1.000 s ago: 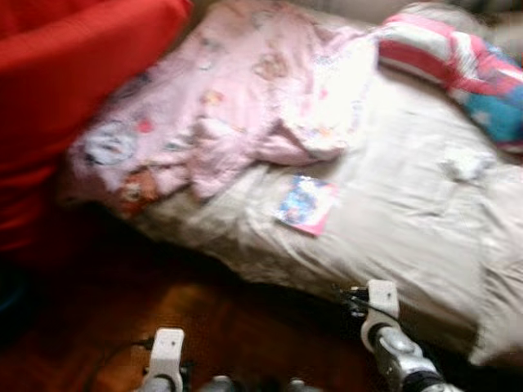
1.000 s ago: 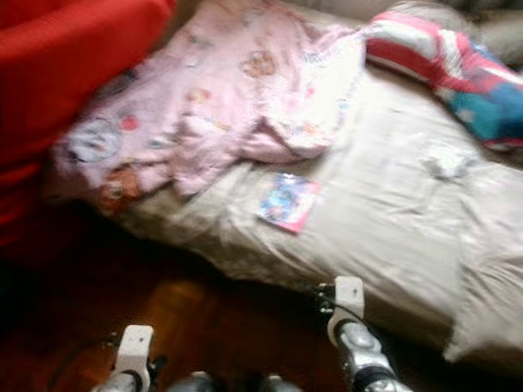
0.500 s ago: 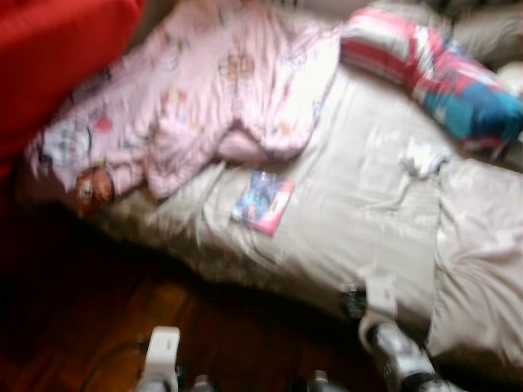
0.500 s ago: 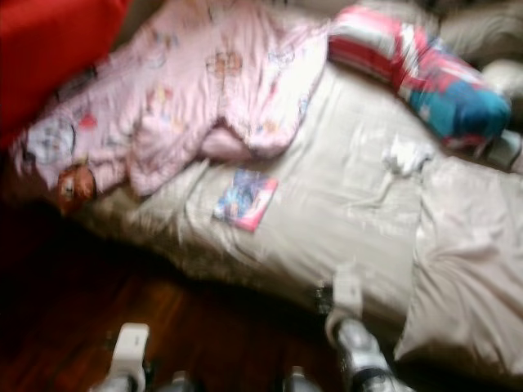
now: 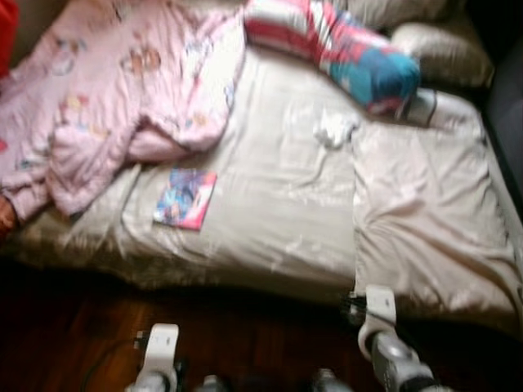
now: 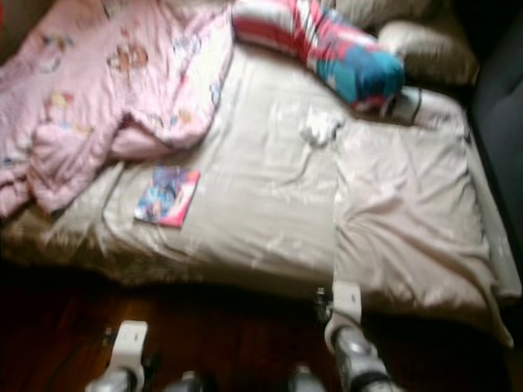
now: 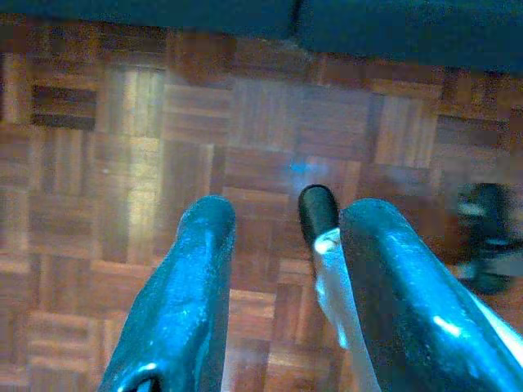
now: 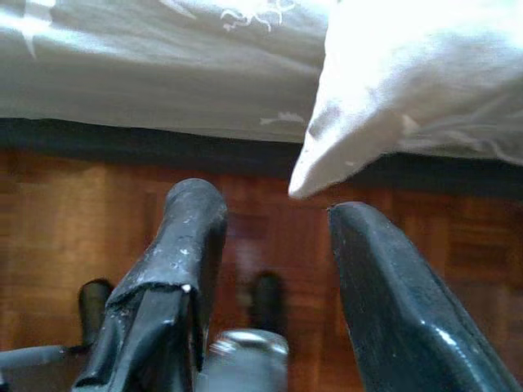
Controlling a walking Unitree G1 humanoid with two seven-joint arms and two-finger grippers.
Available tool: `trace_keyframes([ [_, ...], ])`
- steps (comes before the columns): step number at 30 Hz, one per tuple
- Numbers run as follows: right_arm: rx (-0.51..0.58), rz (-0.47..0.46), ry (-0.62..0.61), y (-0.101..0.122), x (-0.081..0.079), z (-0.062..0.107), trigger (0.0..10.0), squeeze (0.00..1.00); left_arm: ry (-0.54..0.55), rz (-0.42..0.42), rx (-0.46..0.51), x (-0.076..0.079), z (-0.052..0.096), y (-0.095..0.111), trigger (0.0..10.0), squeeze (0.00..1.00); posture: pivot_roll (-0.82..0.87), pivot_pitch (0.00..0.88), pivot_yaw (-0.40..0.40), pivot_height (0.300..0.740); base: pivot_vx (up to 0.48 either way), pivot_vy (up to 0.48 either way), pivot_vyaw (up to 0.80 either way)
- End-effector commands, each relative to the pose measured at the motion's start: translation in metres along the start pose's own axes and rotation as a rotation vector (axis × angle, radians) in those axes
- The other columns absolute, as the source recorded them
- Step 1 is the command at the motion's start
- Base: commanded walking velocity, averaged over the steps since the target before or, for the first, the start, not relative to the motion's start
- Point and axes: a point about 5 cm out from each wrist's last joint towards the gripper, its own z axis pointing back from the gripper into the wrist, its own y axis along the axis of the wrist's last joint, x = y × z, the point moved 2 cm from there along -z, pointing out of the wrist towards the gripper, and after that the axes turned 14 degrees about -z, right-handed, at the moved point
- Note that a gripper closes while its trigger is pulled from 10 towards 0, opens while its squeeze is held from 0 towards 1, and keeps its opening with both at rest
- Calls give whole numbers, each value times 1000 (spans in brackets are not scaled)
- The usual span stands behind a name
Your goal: Clean up the room
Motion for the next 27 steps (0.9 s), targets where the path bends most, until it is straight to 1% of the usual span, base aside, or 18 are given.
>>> trace_keyframes([
  [1, 6, -15, -25, 0, 9, 1, 10000, 0, -30, -2, -50, 10, 4, -16, 10000, 0, -24, 237, -18, 740, 0, -330, 0],
  [19, 6, -23, -26, 0, 9, 1, 10000, 0, -33, -2, -42, 12, 3, -12, 10000, 0, -26, 239, -17, 740, 0, -330, 0],
  [24, 5, -24, -25, 0, 9, 1, 10000, 0, -32, -2, -38, 12, 3, -11, 10000, 0, -25, 237, -18, 740, 0, -330, -715],
  [27, 7, -23, -25, 0, 9, 1, 10000, 0, -29, -2, -22, 10, 1, -6, 10000, 0, -27, 237, -20, 740, 0, -329, -775],
])
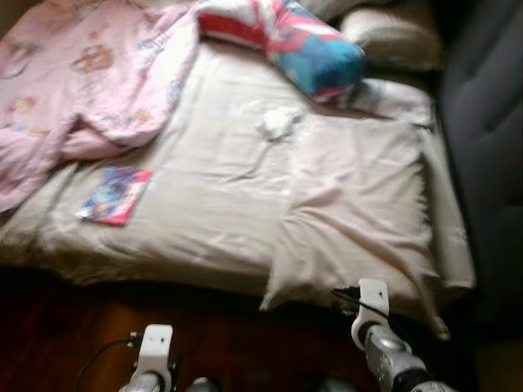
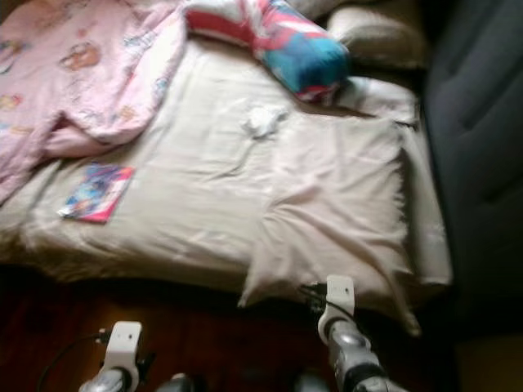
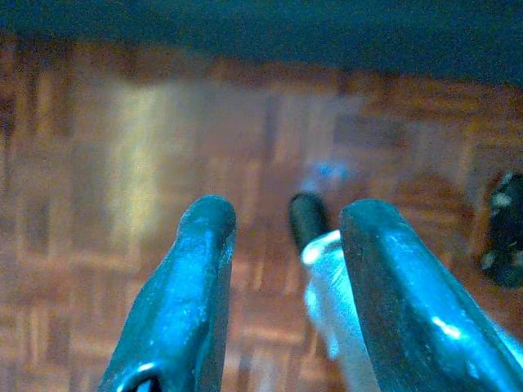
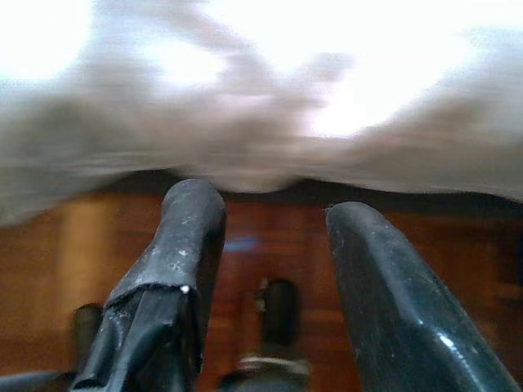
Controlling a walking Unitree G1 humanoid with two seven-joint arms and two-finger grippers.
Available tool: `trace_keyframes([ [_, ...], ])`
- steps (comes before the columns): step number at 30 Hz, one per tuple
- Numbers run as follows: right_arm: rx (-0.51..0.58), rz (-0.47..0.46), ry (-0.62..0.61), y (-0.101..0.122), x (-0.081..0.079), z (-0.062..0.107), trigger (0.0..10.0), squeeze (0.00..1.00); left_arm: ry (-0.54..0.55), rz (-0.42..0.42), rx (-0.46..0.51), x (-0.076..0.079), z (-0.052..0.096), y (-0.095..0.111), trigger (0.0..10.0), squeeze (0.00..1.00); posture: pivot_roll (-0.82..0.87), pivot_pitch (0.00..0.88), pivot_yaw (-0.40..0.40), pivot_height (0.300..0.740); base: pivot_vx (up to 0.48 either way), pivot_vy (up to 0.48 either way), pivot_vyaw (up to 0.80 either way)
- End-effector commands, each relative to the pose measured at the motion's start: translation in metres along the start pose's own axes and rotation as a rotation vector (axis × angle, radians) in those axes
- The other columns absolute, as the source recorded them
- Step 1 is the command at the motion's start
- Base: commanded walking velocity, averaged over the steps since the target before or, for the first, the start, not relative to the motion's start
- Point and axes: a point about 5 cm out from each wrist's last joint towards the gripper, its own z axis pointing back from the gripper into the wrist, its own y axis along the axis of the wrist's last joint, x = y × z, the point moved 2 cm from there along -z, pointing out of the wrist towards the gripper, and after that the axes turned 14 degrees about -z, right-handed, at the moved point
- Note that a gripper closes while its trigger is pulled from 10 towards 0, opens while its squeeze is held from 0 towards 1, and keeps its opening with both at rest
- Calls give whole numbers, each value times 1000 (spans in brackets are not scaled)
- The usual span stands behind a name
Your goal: Clean up the room
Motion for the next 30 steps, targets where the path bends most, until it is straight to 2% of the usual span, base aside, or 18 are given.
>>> trace_keyframes([
  [1, -37, -21, -33, -14, 11, 3, 10000, 0, -33, -4, -39, 11, 3, -13, 10000, 0, -27, 237, -20, 740, 0, -326, -775],
  [3, -31, -26, -34, -14, 11, 3, 10000, 0, -29, -4, -22, 10, 2, -9, 10000, 0, -32, 237, -21, 740, 0, -281, -719],
  [8, 40, -46, -33, -8, 11, 4, 10000, 0, -8, 1, 76, 5, -2, 15, 10000, 0, -47, 231, -25, 740, 0, 0, 0],
  [12, 76, -59, -13, -5, 10, 4, 10000, 0, 0, 15, 120, 2, -3, 26, 10000, 0, -57, 227, -29, 740, 0, 0, 0],
  [14, 106, -67, 9, -3, 9, 5, 10000, 0, 5, 22, 181, 0, -4, 41, 10000, 0, -66, 220, -34, 740, 0, 0, 0],
  [17, 132, -68, 28, -22, 16, 13, 10000, 0, -2, 9, 222, 3, -5, 51, 10000, 0, -64, 212, -39, 740, 0, 0, 0],
  [22, 128, -62, 22, -25, 18, 14, 10000, 0, 7, 6, 246, 7, -4, 55, 10000, 0, -61, 207, -40, 740, 0, 0, 0],
  [24, 178, -71, 45, -16, 13, 13, 10000, 0, 33, 20, 313, 2, -3, 67, 10000, 0, -65, 206, -38, 740, 0, 0, 0],
  [25, 178, -71, 45, -16, 13, 13, 10000, 0, 33, 20, 313, 2, -3, 67, 10000, 0, -65, 206, -38, 740, 0, 0, 0],
  [27, 262, -76, 87, 1, 7, 13, 10000, 0, 75, 25, 404, -7, 1, 81, 10000, 0, -69, 203, -35, 740, 0, 0, 0],
  [29, 284, -73, 99, 5, 6, 14, 10000, 0, 93, 23, 431, -11, 2, 85, 10000, 0, -71, 200, -34, 740, 0, 0, 0],
  [30, 334, -51, 125, 16, 1, 14, 10000, 0, 126, 38, 482, -17, 6, 92, 10000, 0, -81, 191, -30, 740, 0, 0, 0],
])
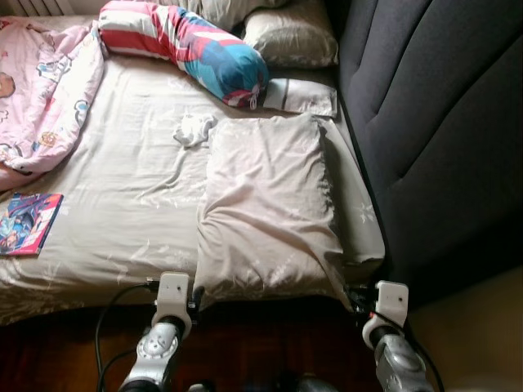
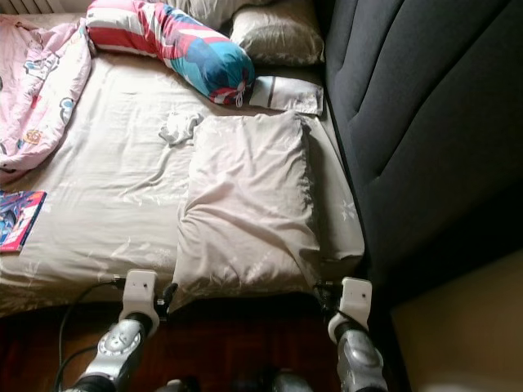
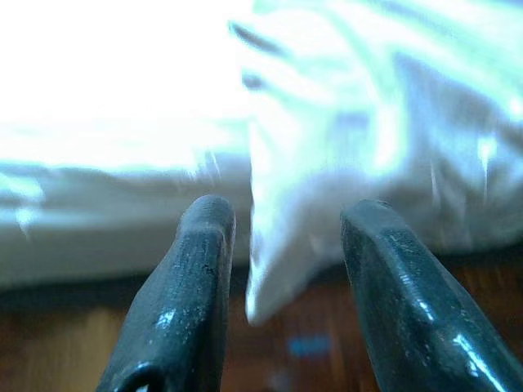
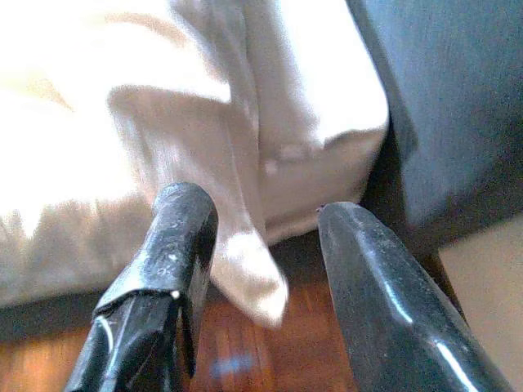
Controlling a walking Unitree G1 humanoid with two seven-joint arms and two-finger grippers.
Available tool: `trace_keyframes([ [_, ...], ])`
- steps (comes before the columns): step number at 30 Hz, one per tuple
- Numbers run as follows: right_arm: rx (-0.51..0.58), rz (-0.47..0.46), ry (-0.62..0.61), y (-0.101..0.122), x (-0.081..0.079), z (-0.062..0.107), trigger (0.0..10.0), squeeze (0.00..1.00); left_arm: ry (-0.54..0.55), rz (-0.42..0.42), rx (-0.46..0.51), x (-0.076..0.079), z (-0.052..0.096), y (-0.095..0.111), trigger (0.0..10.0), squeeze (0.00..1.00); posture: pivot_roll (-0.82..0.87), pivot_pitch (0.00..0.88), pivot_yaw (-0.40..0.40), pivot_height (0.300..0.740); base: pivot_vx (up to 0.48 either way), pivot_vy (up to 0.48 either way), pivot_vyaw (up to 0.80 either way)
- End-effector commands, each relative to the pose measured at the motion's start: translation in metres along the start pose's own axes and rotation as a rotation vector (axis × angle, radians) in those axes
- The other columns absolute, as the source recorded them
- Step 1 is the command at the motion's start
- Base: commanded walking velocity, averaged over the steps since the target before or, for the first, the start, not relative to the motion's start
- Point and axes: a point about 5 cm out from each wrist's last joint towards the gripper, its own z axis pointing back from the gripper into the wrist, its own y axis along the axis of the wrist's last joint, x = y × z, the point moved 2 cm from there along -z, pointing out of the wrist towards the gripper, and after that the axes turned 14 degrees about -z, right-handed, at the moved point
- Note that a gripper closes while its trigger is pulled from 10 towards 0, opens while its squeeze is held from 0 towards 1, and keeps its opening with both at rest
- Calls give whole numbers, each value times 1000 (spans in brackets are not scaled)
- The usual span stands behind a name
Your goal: Clean up the room
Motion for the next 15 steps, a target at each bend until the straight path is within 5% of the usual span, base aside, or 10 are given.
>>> trace_keyframes([
  [1, 43, 10, 20, 6, -2, 0, 10000, 0, 47, 17, 21, -8, 5, -3, 10000, 0, -81, 191, -30, 740, 0, 0, 0],
  [6, 224, 37, 124, 40, -18, -3, 10000, 0, 110, 28, 184, -15, 8, 25, 10000, 0, -87, 174, -31, 740, 0, 0, 0],
  [12, 326, 116, 172, 52, -22, 6, 10000, 0, 144, 21, 285, -18, 19, 40, 10000, 0, -89, 164, -35, 740, 0, 0, 0],
  [15, 365, 65, 155, 54, -21, 11, 10000, 0, 141, 22, 309, -17, 24, 45, 10000, 0, -86, 163, -34, 740, 0, 0, 0],
])
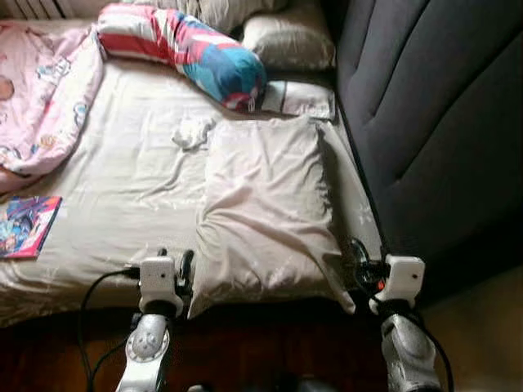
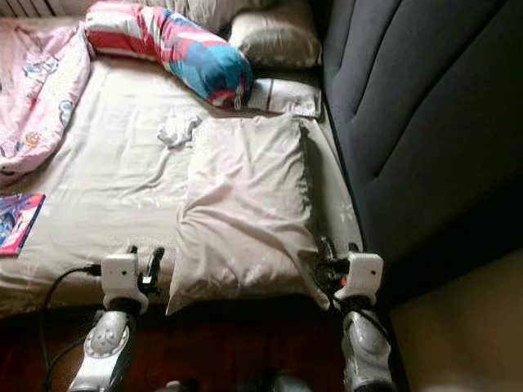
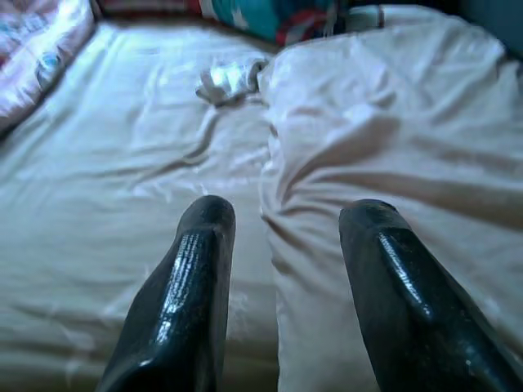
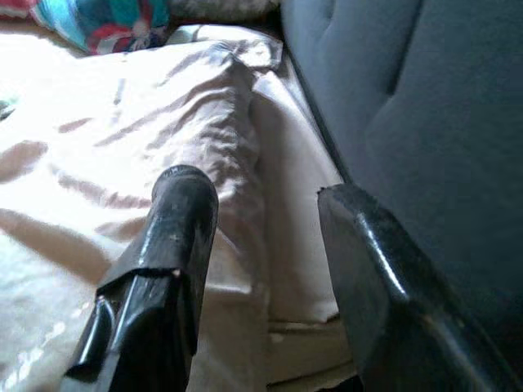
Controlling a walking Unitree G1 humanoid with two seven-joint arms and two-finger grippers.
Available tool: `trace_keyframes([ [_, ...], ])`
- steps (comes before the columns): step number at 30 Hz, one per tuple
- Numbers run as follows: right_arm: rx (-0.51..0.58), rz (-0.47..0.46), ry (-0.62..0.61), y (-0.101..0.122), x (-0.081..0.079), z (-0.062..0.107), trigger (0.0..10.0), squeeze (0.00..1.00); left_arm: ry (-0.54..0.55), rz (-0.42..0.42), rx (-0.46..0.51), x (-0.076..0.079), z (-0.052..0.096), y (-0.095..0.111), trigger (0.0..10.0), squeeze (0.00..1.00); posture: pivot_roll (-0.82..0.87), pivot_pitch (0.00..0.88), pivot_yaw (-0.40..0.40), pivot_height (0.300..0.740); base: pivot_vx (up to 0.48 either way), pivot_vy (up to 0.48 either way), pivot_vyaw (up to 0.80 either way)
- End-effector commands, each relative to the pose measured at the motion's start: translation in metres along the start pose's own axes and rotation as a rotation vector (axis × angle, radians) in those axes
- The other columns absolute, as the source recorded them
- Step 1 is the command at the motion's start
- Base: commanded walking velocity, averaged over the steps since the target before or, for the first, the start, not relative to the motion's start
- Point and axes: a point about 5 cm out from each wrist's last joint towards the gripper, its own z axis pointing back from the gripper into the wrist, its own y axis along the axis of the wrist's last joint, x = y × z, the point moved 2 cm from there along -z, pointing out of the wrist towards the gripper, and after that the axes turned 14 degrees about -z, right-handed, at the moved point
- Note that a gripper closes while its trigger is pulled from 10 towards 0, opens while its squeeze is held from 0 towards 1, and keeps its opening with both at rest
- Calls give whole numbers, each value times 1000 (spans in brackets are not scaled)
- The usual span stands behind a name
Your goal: Clean up the room
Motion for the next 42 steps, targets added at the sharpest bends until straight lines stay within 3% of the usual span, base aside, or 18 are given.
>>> trace_keyframes([
  [1, 15, -17, -15, 0, 1, 5, 10000, 0, -4, 9, -7, 3, 5, 1, 10000, 0, -87, 165, -32, 740, 0, 0, 0],
  [13, 47, -66, -4, 11, -15, -8, 10000, 0, -22, 14, 31, 1, -5, 19, 10000, 0, -80, 190, -31, 740, 0, 0, 0],
  [34, 27, -73, -20, 10, -16, -11, 10000, 0, -55, 24, 16, 4, -4, 24, 10000, 0, -75, 208, -34, 740, 352, 0, 0],
  [42, 24, -75, -21, 11, -17, -12, 10000, 0, -72, 33, 17, 4, -4, 25, 10000, 0, -69, 212, -34, 740, 0, 0, 0],
])
